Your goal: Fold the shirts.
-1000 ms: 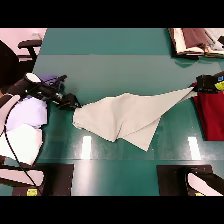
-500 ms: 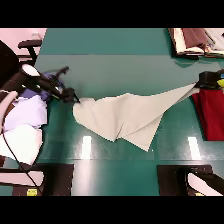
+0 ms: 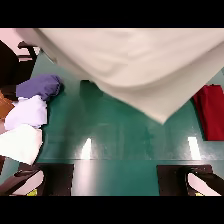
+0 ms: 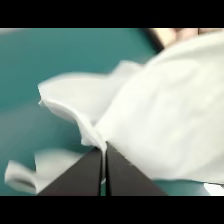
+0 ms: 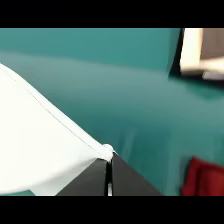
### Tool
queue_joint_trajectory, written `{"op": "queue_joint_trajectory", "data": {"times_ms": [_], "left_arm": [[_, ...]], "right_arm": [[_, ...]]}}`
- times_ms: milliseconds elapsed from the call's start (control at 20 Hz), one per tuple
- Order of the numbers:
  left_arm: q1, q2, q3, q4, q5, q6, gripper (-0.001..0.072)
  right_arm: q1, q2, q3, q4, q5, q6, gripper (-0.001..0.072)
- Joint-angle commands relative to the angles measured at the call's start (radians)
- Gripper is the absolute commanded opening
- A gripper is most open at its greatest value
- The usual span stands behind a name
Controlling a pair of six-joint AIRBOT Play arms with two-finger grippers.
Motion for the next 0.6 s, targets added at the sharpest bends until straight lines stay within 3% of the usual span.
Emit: {"op": "queue_joint_trajectory", "data": {"times_ms": [0,200,350,550], "left_arm": [[0.006,0.129,0.148,0.018,0.115,-0.029,0.0023],[0.006,0.176,0.164,0.042,0.175,-0.073,0.0023],[0.006,0.167,0.163,0.055,0.190,-0.072,0.0022],[0.006,0.068,0.115,0.145,0.114,-0.115,0.0023]], "right_arm": [[0.000,0.098,0.015,-0.005,-0.144,-0.012,0.0016],[-0.001,0.191,-0.046,-0.012,-0.234,-0.011,0.0015],[0.000,0.115,0.082,-0.018,-0.144,-0.010,0.0015],[-0.010,-0.044,0.173,-0.120,-0.026,0.022,0.0014]]}}
